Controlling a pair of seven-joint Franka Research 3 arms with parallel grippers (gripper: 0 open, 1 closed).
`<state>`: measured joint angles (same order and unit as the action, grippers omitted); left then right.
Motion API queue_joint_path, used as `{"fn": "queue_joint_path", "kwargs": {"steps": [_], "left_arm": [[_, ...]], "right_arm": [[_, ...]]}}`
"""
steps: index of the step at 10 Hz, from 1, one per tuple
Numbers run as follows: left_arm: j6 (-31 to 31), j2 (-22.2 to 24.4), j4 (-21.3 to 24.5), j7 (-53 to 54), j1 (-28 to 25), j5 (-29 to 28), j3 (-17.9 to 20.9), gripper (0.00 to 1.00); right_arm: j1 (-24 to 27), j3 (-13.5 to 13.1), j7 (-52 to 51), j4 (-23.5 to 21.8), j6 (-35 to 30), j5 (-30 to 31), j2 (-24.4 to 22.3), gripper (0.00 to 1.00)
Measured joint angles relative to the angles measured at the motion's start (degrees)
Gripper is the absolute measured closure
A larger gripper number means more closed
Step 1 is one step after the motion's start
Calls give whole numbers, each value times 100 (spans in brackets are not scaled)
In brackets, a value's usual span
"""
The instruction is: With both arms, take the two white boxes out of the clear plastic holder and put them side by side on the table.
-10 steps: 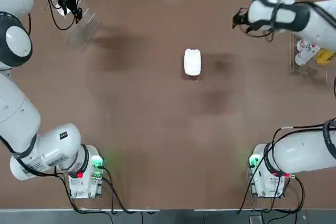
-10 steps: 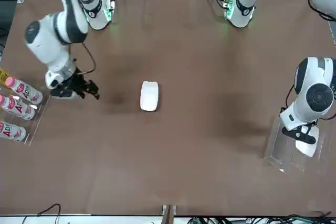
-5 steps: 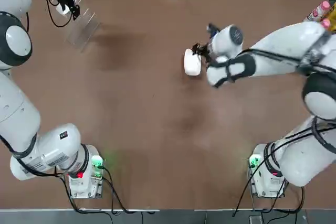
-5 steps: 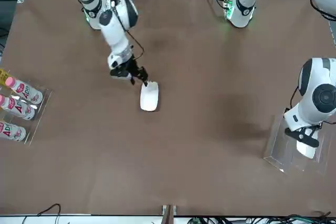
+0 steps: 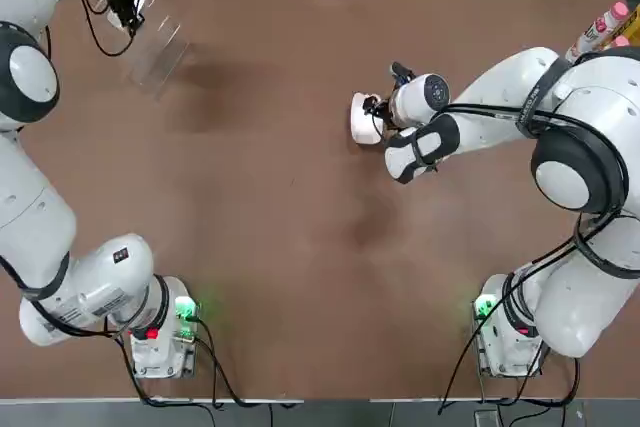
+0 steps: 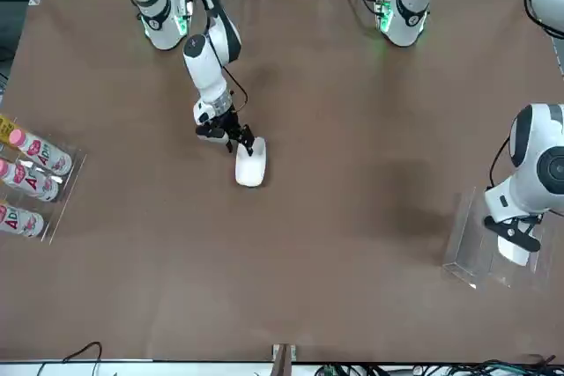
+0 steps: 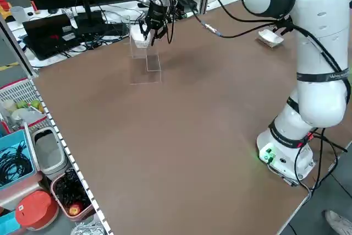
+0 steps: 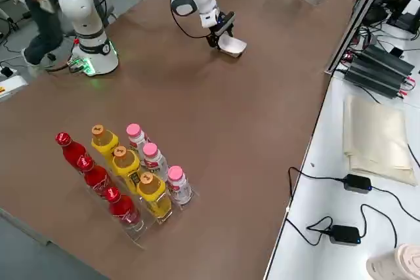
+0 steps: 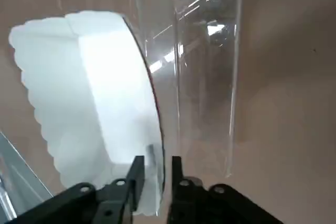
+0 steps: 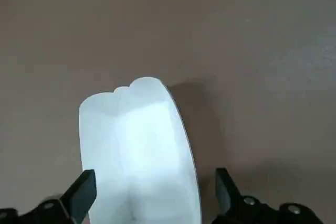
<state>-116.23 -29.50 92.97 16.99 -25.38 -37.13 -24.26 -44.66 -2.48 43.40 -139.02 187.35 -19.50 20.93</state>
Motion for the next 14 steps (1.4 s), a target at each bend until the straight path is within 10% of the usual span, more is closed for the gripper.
{"fn": "queue_joint_path", "kwargs": {"steps": [3, 7, 14], "left_arm": [[1, 0, -39, -226, 45, 0, -40, 98], [525, 66, -157, -1037, 60, 575, -469, 98], [1286, 131, -111, -4099, 609, 1106, -1903, 98]], "right_arm": [[-4, -1, 0, 109, 9, -61, 223, 1], [-5, -6, 0, 406, 100, -66, 673, 15], [-214, -6, -1, 538, 101, -536, 681, 98]]}}
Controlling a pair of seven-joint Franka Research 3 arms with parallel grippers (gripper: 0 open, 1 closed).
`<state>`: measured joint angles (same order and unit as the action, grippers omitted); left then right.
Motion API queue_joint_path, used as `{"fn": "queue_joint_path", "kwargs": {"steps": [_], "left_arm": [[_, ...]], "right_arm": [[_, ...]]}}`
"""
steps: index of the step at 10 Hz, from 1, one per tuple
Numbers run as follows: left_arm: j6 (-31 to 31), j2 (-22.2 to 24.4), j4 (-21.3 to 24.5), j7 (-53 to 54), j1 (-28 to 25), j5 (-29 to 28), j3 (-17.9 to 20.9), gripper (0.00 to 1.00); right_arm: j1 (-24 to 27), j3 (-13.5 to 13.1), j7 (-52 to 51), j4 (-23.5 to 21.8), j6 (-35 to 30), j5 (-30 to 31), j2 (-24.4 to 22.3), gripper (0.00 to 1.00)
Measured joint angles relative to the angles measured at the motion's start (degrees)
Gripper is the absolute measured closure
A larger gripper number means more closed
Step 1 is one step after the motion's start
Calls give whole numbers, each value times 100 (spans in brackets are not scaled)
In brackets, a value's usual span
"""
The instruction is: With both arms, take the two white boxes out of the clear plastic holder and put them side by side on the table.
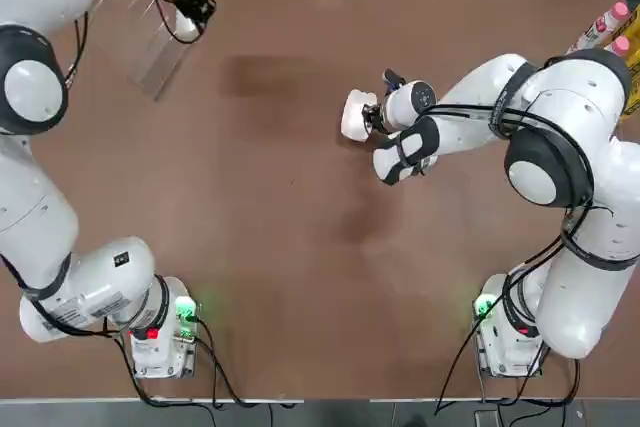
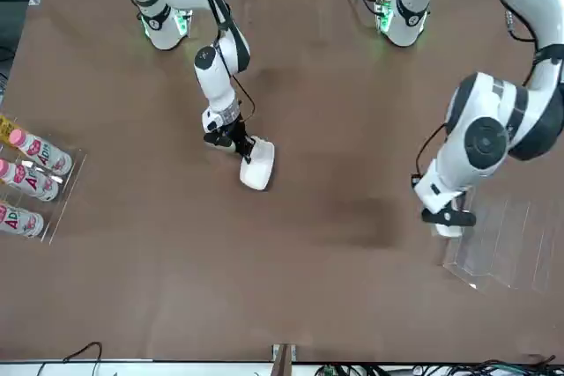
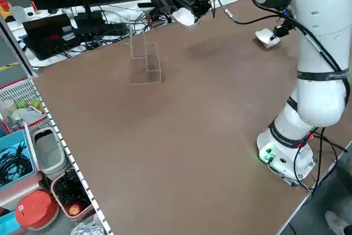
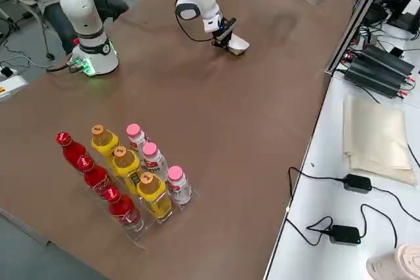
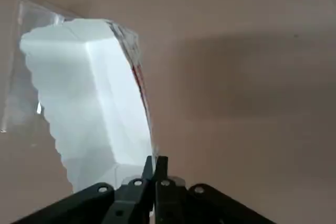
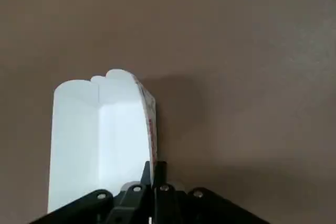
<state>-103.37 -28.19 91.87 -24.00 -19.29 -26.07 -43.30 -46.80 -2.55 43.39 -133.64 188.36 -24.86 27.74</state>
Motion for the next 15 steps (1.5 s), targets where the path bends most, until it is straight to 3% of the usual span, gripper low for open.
{"fn": "queue_joint_path", "kwargs": {"steps": [4, 6, 9, 11, 13, 15], "left_arm": [[6, -86, 6, -655, 595, 203, -7, 98], [6, -122, 4, -778, 859, 228, -11, 98], [2, -173, -5, -900, 1130, 403, -13, 98], [-13, -322, -182, -1052, 1410, 441, -12, 98], [-77, -774, -627, -1506, 1813, 507, -7, 98], [-604, -1276, -963, -1947, 2432, 510, 27, 98]], "right_arm": [[194, -80, 0, 185, -281, -75, -40, 98], [604, -106, -2, 590, -1299, -80, -300, 98], [1483, -279, -88, 1526, -3546, -70, -864, 98], [1955, -410, -195, 2134, -4563, -70, -936, 98], [2214, -415, -254, 2453, -4845, -74, -919, 98], [2201, -398, 340, 2519, -4725, -80, -825, 98]]}}
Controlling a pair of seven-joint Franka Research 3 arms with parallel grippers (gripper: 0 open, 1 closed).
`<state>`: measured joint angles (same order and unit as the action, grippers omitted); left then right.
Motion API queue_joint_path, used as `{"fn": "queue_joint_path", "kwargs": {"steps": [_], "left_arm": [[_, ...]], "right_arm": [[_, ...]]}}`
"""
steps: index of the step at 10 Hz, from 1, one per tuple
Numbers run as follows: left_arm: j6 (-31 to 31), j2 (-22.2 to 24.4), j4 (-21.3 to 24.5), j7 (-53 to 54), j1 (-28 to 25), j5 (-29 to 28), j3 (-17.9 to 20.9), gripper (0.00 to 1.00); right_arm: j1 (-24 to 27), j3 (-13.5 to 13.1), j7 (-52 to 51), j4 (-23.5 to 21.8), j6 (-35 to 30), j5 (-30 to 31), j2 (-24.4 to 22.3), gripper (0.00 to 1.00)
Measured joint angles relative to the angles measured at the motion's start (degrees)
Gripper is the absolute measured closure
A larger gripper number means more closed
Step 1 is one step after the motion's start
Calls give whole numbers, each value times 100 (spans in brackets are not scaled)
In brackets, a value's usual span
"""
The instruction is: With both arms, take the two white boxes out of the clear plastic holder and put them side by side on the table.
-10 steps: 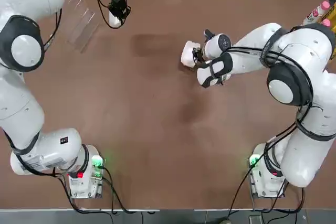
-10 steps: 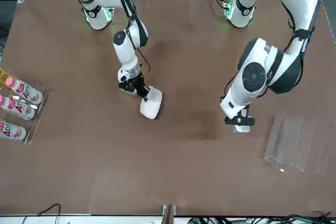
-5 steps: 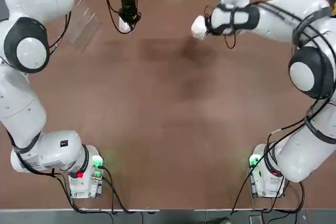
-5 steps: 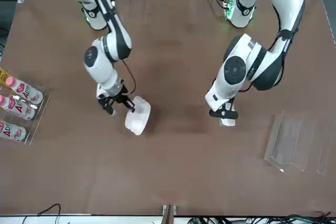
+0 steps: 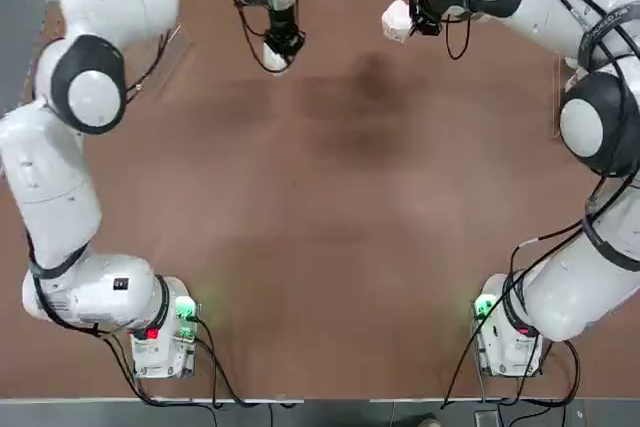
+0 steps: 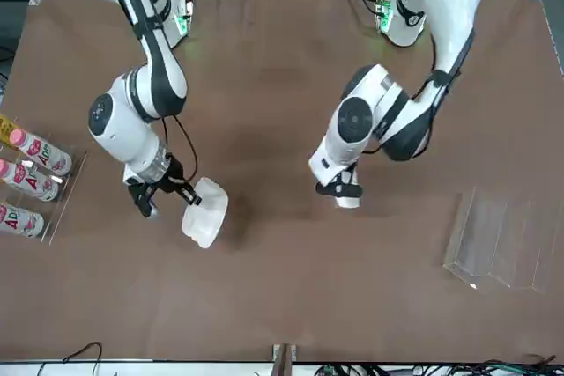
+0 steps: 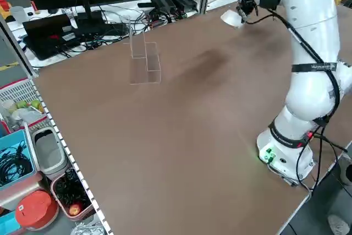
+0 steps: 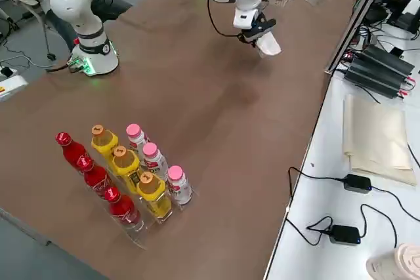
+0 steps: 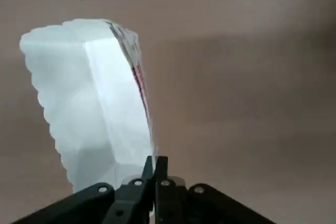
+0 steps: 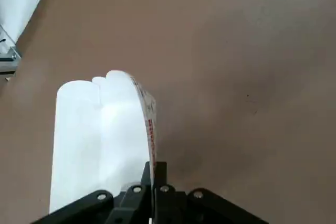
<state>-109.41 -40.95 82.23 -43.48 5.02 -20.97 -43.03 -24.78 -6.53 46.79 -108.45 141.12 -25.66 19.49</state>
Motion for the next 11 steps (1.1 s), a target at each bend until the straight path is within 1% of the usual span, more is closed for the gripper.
{"fn": "queue_joint_path", "kwargs": {"steps": [1, 2, 3, 4, 5, 6, 7, 8, 9, 10, 11], "left_arm": [[-307, -129, -59, -120, 306, 0, 41, 98], [-568, -228, -82, -187, 630, 0, 164, 98], [-726, -317, -91, -237, 973, 0, 382, 98], [-773, -403, -96, -259, 1274, 0, 620, 98], [-858, -527, -98, -262, 1506, 0, 764, 98], [-1099, -651, -103, -284, 1756, 0, 921, 98], [-1343, -724, -114, -327, 2073, 0, 1189, 98], [-1590, -754, -119, -349, 2398, 0, 1496, 96], [-1826, -765, -124, -348, 2639, 0, 1720, 95], [-1917, -766, -128, -348, 2749, 0, 1796, 92], [-1926, -770, -132, -346, 2769, 0, 1806, 91]], "right_arm": [[2, -14, 603, 33, 258, 3, 101, 98], [15, -57, 1163, 85, 543, 2, 194, 98], [18, -129, 1715, 117, 821, 0, 284, 98], [11, -225, 2366, 175, 1047, 7, 413, 98], [-19, -319, 2992, 309, 1149, 21, 606, 98], [-159, -491, 3458, 463, 1164, 28, 832, 98], [-493, -835, 3857, 604, 1169, 34, 1077, 98], [-975, -1315, 4230, 740, 1171, 39, 1326, 98], [-1405, -1710, 4567, 870, 1172, 40, 1546, 98], [-1640, -1906, 4833, 1018, 1170, 40, 1737, 98], [-1698, -1971, 4987, 1193, 1094, 41, 1900, 98]]}}
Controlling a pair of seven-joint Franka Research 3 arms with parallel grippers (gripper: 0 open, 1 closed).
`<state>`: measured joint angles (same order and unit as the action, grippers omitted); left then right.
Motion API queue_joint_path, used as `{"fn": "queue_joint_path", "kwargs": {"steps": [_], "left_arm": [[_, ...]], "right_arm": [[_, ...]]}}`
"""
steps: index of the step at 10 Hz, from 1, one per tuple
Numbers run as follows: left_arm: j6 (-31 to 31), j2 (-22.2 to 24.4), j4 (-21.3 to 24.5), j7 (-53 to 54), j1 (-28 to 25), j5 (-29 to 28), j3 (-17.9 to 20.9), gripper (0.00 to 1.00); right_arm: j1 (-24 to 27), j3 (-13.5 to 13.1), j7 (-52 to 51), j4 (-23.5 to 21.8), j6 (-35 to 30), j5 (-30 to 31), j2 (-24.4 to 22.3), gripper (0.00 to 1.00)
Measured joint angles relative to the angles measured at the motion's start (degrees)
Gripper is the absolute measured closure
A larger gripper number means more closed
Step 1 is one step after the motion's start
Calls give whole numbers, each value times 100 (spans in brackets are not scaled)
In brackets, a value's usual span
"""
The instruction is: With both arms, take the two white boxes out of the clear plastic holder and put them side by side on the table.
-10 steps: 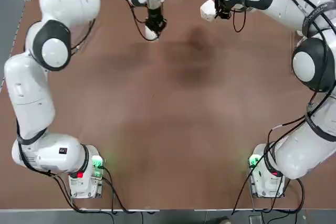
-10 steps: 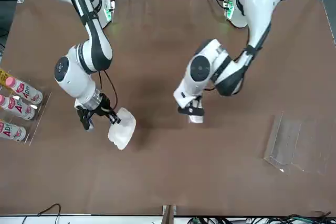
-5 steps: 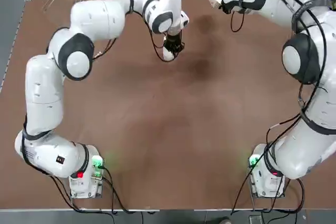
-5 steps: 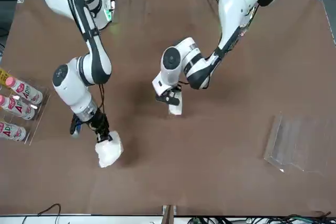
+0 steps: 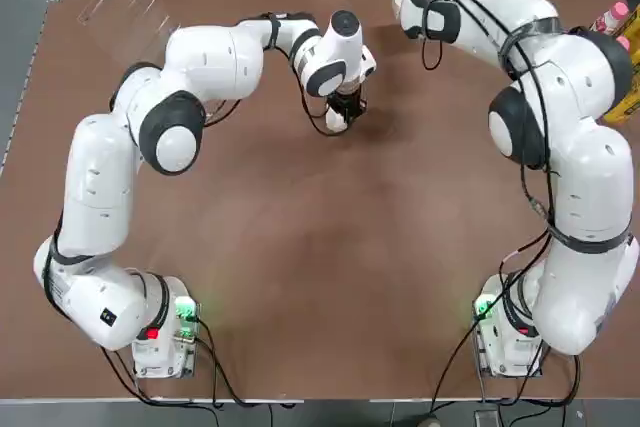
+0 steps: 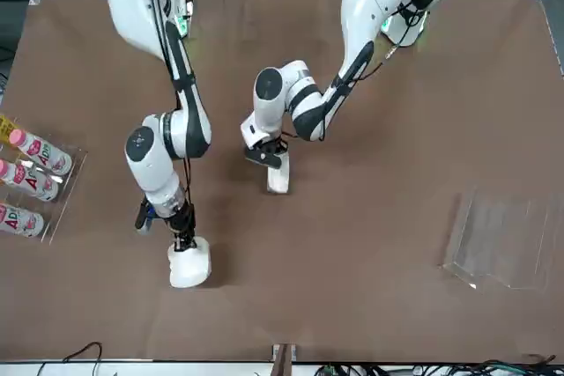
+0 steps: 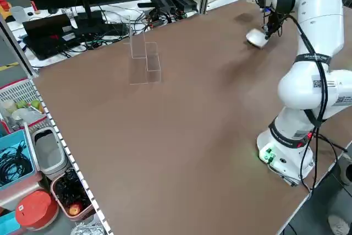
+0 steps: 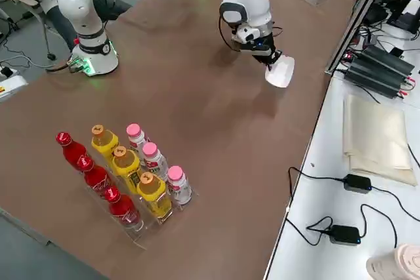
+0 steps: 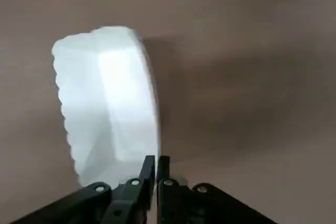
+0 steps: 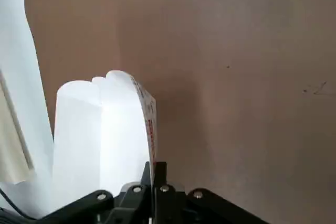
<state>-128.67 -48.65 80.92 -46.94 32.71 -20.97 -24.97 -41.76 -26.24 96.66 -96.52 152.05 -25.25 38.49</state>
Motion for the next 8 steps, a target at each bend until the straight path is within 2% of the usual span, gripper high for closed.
{"fn": "queue_joint_path", "kwargs": {"steps": [1, 4, 7, 8], "left_arm": [[-2, -7, -1, 12, -7, 0, 20, 87], [-14, -11, -72, 32, -162, 0, 53, 43], [243, 176, -176, 49, -818, 0, 10, 1], [440, 328, -206, 50, -1078, 0, 5, 0]], "right_arm": [[1, -53, 121, 205, -172, 0, 147, 98], [5, -117, 440, 551, -406, 88, 439, 98], [4, -179, 626, 814, -403, 166, 819, 98], [7, -221, 668, 924, -403, 189, 945, 98]]}}
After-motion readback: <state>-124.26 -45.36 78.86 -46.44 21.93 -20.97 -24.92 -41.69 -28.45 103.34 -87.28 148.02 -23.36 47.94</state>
